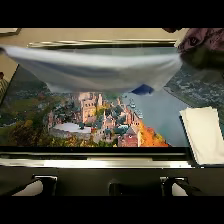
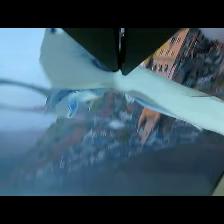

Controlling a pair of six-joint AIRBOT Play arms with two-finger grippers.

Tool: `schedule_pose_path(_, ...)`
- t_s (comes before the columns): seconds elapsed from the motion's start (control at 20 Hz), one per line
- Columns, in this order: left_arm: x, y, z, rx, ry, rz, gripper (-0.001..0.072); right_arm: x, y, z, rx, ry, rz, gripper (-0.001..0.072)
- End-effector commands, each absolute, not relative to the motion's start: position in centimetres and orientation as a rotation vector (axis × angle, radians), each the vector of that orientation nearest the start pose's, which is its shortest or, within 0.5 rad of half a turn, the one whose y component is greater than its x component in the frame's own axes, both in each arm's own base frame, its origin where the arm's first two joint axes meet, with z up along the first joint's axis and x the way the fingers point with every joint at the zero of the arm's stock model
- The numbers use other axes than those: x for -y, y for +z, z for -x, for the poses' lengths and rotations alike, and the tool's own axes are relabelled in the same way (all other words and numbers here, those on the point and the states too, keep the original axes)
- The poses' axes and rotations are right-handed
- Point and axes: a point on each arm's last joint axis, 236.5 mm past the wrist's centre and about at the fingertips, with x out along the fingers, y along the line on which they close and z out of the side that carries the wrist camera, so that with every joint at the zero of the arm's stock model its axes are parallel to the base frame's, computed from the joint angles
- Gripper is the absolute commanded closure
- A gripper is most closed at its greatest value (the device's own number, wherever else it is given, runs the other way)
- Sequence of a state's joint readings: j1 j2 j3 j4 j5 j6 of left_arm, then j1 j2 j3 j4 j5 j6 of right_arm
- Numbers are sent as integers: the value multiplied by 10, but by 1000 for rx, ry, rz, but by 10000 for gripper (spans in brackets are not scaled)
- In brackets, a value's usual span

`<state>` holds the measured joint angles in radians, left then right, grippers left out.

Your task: Fold the clothes and pants, and hang the long-sleeved shirts on hangers.

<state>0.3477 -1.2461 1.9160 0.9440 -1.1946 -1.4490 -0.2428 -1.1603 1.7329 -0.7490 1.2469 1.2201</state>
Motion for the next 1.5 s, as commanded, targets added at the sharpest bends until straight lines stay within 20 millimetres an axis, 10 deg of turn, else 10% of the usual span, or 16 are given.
schedule_pose_path(0.0, -21, 490, -369, -133, -96, 256, 691, -70, 478, -341, -174, 419, -86, 684)
schedule_pose_path(0.15, -16, 513, -298, -51, -17, 220, 691, -70, 530, -262, -14, 337, -52, 684)
schedule_pose_path(0.35, -24, 515, -234, -1, 106, 207, 692, -58, 543, -202, 44, 221, -72, 684)
schedule_pose_path(0.5, -30, 508, -243, -28, 118, 206, 691, -56, 533, -217, -10, 226, -115, 684)
schedule_pose_path(0.65, -34, 462, -295, -209, 74, 217, 691, -57, 499, -274, -168, 272, -258, 684)
schedule_pose_path(0.8, -53, 389, -360, -447, 71, 275, 691, -51, 423, -358, -454, 274, -437, 684)
schedule_pose_path(1.0, -75, 266, -443, -741, 76, 359, 691, -71, 263, -466, -822, 233, -410, 684)
schedule_pose_path(1.2, -78, 136, -513, -957, 63, 395, 691, -78, 110, -544, -1015, 86, -322, 684)
schedule_pose_path(1.45, -75, 25, -574, -1006, 74, 419, 691, -79, 5, -597, -1043, 10, -447, 683)
